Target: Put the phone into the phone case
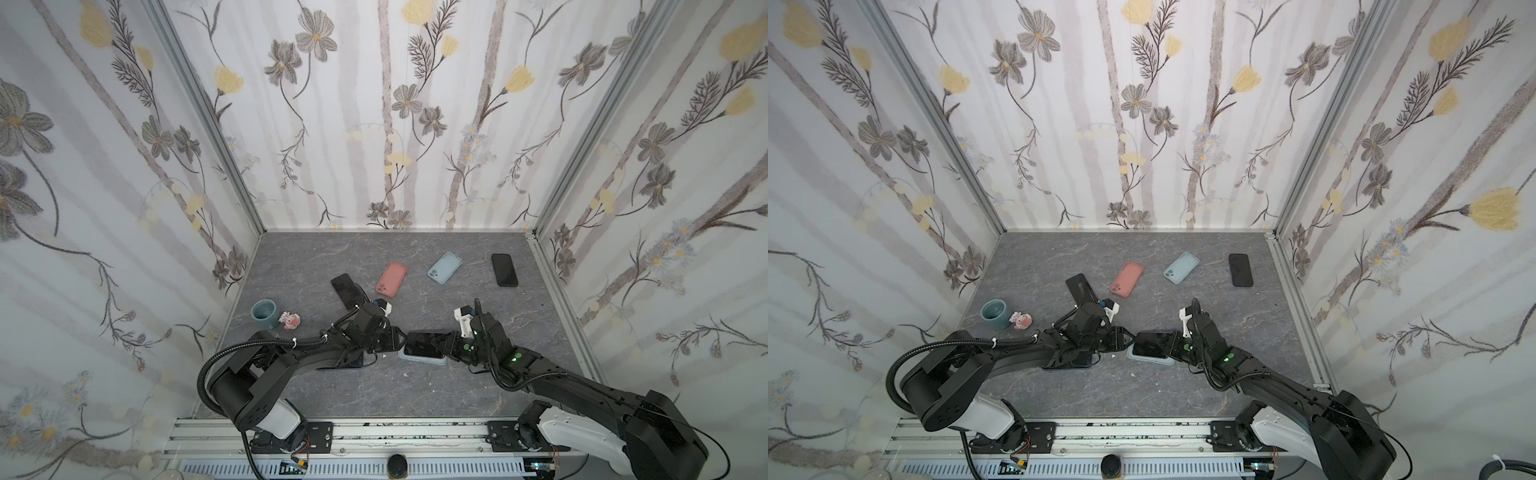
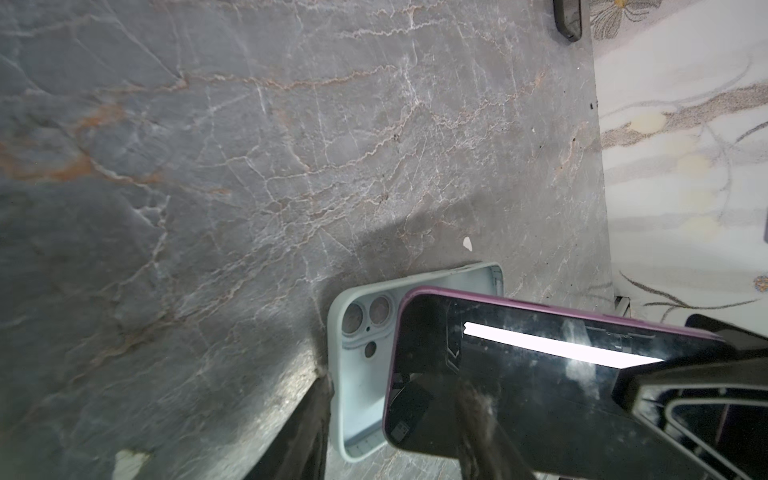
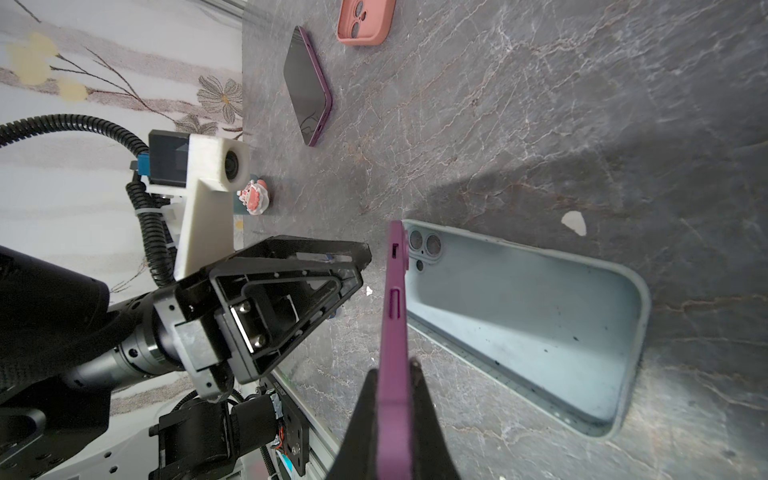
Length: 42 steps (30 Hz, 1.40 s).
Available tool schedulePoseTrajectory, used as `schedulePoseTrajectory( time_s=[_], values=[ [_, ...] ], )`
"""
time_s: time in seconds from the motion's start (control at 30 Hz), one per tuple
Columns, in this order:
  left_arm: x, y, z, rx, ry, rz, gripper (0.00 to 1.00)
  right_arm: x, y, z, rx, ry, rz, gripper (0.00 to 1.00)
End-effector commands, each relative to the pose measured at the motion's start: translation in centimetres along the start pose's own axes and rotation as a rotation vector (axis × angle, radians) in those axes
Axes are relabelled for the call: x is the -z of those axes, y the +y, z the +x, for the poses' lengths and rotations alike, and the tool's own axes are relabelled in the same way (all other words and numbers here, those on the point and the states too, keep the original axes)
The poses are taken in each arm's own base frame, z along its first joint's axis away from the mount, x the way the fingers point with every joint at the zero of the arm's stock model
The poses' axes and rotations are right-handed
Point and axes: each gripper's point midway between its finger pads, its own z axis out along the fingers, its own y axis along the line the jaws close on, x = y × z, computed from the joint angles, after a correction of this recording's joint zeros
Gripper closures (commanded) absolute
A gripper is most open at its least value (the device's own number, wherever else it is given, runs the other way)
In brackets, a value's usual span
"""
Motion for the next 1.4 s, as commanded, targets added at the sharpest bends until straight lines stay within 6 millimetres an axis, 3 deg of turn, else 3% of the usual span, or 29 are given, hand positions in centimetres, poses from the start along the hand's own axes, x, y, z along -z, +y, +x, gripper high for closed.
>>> schedulePoseTrajectory(
  time_s=[0.0, 0.67, 1.37],
  values=[
    [-0.2, -0.4, -0.2, -0.002, -0.012, 0.024, 0.53, -0.1, 1.6, -0.4, -0.001, -0.007, -0.07, 1.0],
    [-1.5, 1.1, 1.3, 0.015, 0.017, 0.014, 0.56, -1.3, -0.2, 0.2, -0.038, 0.047, -0.035, 1.0],
    [-2.1, 1.1, 2.3, 0.032, 0.042, 0.024, 0.56, -1.7, -0.7, 0.3, -0.05, 0.063, -0.03, 0.99]
  ],
)
